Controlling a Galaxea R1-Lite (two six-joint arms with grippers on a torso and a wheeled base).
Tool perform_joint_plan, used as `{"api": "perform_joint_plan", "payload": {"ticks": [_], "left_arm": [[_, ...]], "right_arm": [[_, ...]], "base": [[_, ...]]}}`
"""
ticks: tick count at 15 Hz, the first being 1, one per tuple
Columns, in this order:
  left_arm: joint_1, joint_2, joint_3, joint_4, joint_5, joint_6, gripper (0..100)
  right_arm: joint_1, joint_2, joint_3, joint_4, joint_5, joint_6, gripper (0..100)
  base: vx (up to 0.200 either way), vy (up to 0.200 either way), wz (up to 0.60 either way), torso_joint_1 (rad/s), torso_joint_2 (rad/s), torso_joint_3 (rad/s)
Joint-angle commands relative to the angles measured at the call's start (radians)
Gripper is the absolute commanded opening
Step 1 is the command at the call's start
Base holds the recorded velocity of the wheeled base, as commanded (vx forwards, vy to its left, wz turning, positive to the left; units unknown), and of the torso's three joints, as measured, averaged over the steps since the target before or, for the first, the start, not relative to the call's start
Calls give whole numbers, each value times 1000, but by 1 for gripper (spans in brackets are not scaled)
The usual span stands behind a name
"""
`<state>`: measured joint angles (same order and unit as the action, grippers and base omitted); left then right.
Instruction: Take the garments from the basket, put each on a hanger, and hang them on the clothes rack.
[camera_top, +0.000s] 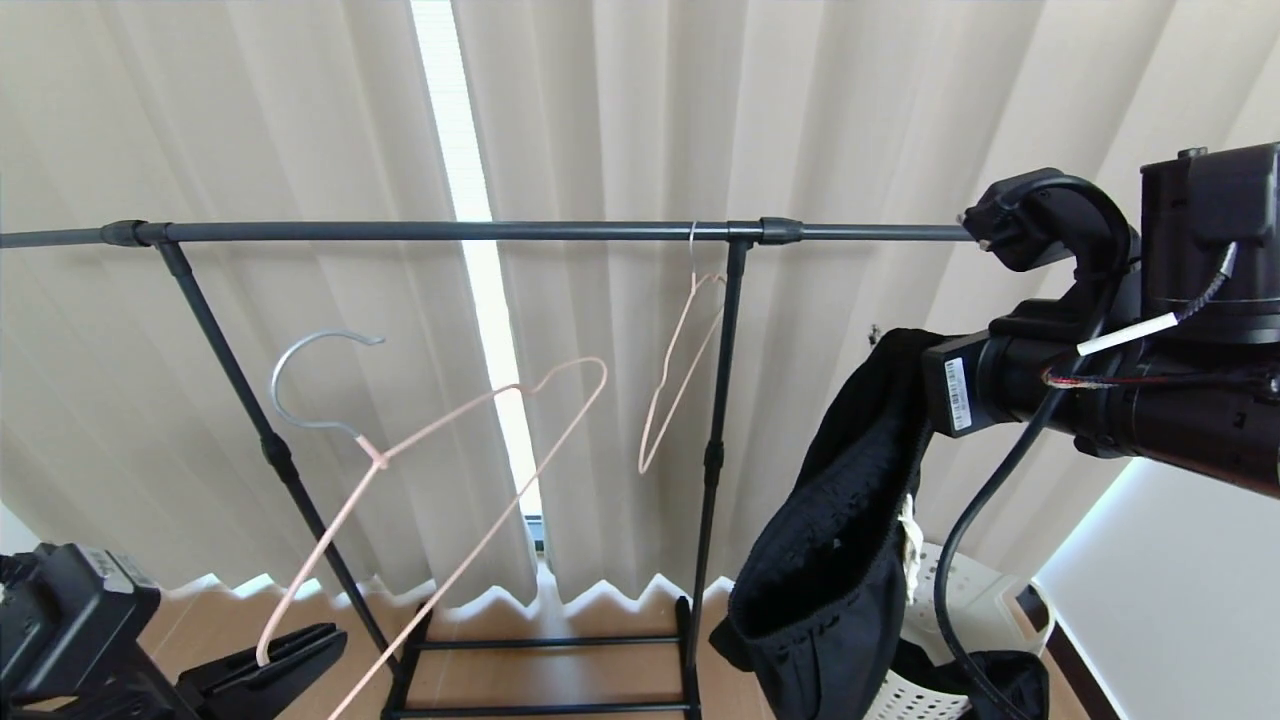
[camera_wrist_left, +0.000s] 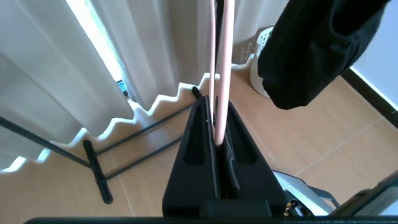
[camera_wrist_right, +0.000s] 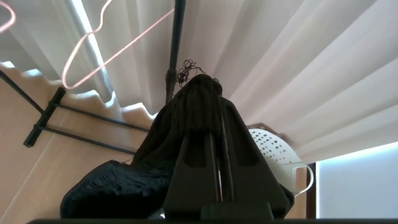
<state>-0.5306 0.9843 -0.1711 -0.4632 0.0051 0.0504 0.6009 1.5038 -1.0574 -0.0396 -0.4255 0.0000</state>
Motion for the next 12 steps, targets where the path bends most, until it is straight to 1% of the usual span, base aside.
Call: {"api": "perform_joint_plan", "payload": {"ticks": [1, 2, 3, 4, 5, 6, 8, 9, 10, 11, 12], "left_arm": [[-20, -27, -30, -2, -106, 52, 0], [-19, -15, -50, -2, -168, 77, 0], [-19, 54, -110, -3, -269, 121, 0], [-22, 113, -150, -5, -298, 152, 0], [-22, 189, -183, -9, -313, 170, 0], [-20, 272, -202, -46, -317, 172, 0], [-11, 390, -191, -180, -318, 180, 0], [8, 435, -150, -276, -318, 221, 0], [20, 435, -125, -316, -321, 239, 0], [21, 432, -104, -344, -344, 244, 0], [18, 425, -85, -345, -372, 241, 0]], "right_arm": [[-1, -4, 5, 0, -1, -2, 0], [0, -2, 5, 0, -1, -3, 0], [0, 4, 5, 0, -4, -3, 0], [0, 15, 7, 0, -12, -3, 0], [0, 27, 5, 0, -38, -3, 0], [-3, 42, 1, 0, -59, -3, 0], [-9, 61, -3, -22, -99, -3, 0], [-10, 65, 2, -62, -148, -11, 0], [-10, 67, 2, -69, -170, -18, 0], [-10, 73, 2, -72, -176, -23, 0], [-12, 81, -6, -74, -179, -23, 0]], "base": [[0, 0, 0, 0, 0, 0], [0, 0, 0, 0, 0, 0], [0, 0, 0, 0, 0, 0], [0, 0, 0, 0, 0, 0], [0, 0, 0, 0, 0, 0], [0, 0, 0, 0, 0, 0], [0, 0, 0, 0, 0, 0], [0, 0, 0, 0, 0, 0], [0, 0, 0, 0, 0, 0], [0, 0, 0, 0, 0, 0], [0, 0, 0, 0, 0, 0]]}}
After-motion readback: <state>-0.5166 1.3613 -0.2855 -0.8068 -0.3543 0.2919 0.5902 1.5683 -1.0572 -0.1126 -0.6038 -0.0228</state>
